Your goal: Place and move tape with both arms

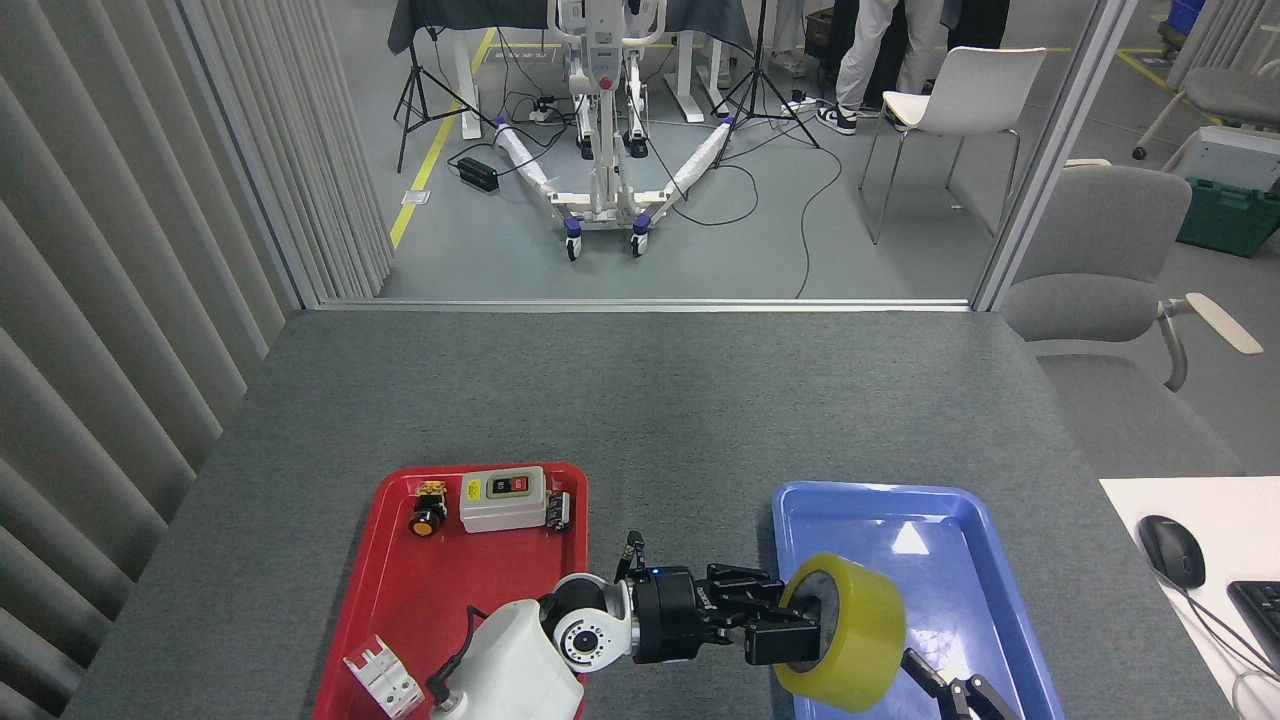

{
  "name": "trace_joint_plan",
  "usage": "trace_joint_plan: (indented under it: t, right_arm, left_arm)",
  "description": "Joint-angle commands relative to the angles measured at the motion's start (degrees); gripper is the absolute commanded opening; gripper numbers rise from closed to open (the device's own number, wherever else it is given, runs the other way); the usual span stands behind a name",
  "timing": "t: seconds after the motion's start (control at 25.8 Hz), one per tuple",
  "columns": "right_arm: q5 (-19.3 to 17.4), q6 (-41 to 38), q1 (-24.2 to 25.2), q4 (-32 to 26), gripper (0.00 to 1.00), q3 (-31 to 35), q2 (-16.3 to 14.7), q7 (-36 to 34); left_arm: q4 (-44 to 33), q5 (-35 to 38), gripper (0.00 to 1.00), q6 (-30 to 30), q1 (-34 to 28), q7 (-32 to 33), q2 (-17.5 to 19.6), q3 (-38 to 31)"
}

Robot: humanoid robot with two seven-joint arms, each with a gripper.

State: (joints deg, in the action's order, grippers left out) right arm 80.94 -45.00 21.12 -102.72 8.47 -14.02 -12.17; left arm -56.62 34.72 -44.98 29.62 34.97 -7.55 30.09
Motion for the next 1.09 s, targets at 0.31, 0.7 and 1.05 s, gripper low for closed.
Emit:
trace_joint_plan:
  t: [0.31, 0.7, 1.05]
  right_arm:
    - [0.1, 0.0, -0.29, -0.02, 0.7, -3.99, 0.39, 0.92]
    - [0.18, 0.0, -0.46, 0.07, 0.11, -4.08, 0.39, 0.92]
    - [0.18, 0.0, -0.02, 0.07, 0.0, -1.09, 0.31, 0.92]
  left_arm:
    - [-0.42, 0.08, 0.07, -0.02, -0.17, 0.01, -0.19, 1.29]
    - [-0.51, 0.26, 0.67, -0.02, -0.7, -0.34, -0.19, 1.29]
    - [-0.6, 0.26, 0.94, -0.02, -0.7, -0.34, -0.1, 1.2]
